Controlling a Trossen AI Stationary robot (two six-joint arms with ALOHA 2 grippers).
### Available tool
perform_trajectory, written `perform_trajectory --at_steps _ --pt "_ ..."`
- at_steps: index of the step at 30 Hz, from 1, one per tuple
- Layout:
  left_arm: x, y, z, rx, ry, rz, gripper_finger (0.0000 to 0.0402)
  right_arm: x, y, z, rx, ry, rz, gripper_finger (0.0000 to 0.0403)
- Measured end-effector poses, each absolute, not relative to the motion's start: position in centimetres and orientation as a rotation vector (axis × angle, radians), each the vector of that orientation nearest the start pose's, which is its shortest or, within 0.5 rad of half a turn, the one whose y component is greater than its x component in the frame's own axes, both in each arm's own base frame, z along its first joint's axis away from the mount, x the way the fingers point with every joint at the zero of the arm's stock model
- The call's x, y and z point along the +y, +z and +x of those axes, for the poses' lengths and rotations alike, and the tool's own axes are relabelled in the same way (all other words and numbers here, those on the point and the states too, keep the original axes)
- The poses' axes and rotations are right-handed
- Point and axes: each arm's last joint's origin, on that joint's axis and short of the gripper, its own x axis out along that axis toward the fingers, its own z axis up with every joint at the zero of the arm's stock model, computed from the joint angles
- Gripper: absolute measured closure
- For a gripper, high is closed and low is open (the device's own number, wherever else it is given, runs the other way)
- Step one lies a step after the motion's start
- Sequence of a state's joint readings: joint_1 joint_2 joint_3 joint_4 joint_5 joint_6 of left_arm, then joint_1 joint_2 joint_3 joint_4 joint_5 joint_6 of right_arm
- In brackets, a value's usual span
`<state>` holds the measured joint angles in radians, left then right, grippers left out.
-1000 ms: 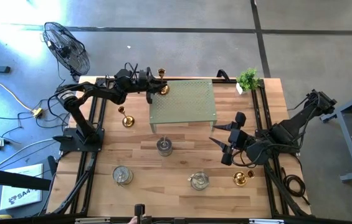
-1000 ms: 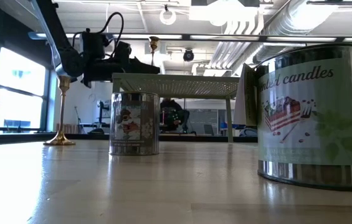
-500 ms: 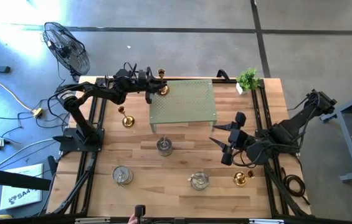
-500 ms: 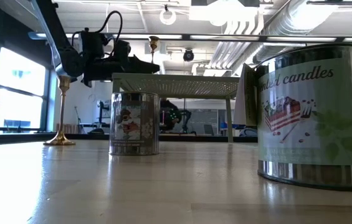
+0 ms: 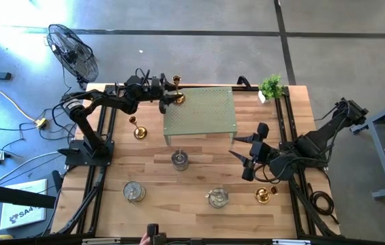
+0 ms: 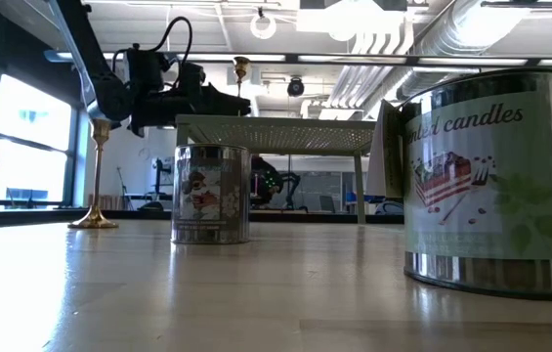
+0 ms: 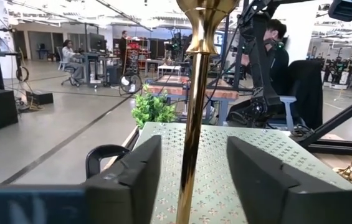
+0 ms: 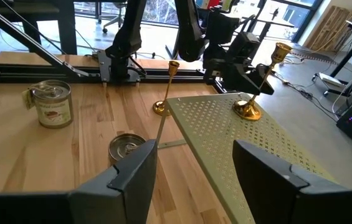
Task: Pick & Place candle stick holders
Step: Put the top silver scented candle on the shelf
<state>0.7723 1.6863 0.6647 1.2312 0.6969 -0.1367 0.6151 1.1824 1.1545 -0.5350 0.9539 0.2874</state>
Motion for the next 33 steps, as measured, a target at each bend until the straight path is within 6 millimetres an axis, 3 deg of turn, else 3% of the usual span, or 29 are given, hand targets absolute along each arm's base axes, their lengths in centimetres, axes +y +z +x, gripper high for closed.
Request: perform_trajectory --at_steps 10,24,33 --pt "20.9 20.7 24.0 -0.163 0.078 -0.004 0.0148 11.8 35.2 20.8 0.35 -0.383 -0.123 0.0199" --pt "19.8 24.1 23.0 -0.235 0.061 0.048 0.0144 11.9 35.0 20.9 0.344 -0.386 -0.133 0.0199" --pt "19.7 24.4 22.7 -0.188 0.136 0.051 0.0144 11.9 35.0 20.9 0.346 -0.378 -0.131 0.0199"
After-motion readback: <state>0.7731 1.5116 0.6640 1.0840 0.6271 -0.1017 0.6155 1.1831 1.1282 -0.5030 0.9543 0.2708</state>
